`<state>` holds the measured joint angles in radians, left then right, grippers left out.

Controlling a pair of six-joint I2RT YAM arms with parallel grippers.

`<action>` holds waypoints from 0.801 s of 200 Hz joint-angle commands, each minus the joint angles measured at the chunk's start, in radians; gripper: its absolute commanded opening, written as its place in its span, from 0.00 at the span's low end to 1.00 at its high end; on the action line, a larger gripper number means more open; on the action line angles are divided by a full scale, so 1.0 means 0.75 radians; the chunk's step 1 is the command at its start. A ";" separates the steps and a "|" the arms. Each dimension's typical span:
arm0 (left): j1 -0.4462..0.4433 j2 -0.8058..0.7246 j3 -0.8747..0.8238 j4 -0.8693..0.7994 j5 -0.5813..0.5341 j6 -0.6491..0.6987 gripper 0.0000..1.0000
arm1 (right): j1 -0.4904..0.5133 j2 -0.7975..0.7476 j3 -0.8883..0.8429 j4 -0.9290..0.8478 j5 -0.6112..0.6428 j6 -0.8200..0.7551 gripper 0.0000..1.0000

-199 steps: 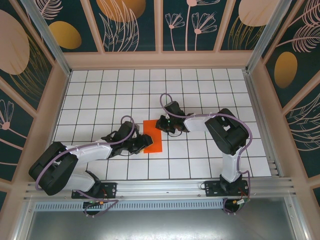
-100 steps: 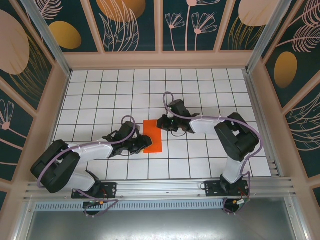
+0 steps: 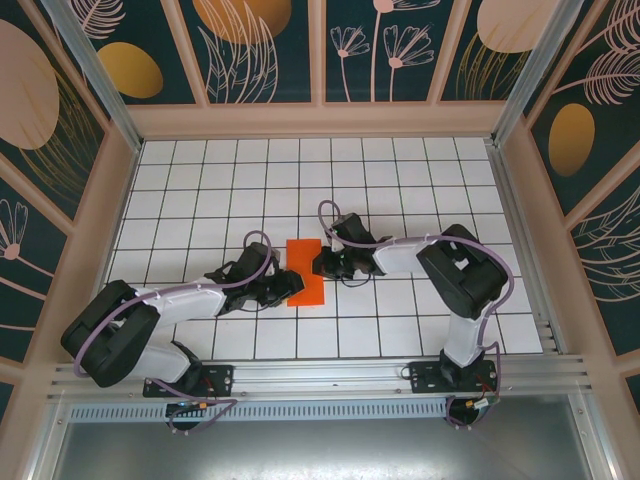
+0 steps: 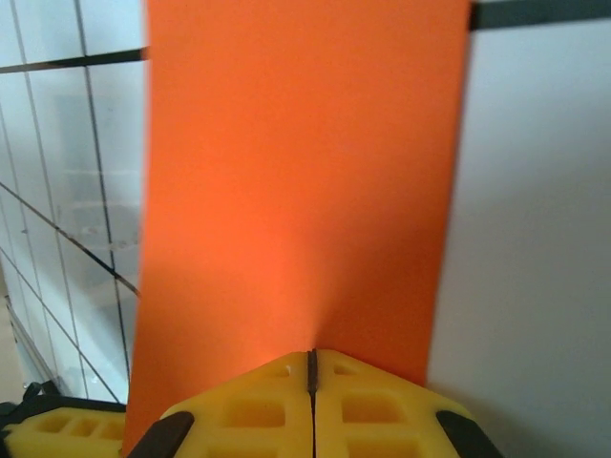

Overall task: Fold a paper plane with a square sheet of paper (pick it up from the middle)
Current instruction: Fold the triangle a second time at the center of the table.

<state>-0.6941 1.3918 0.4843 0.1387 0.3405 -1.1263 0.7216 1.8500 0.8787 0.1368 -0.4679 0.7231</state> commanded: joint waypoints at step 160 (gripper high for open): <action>-0.011 0.117 0.115 0.275 0.115 0.029 0.64 | -0.064 -0.051 -0.049 0.046 -0.106 0.049 0.09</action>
<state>-0.6960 1.4574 0.5392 0.3035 0.4126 -1.1191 0.6930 1.8545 0.8680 0.1558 -0.5148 0.7399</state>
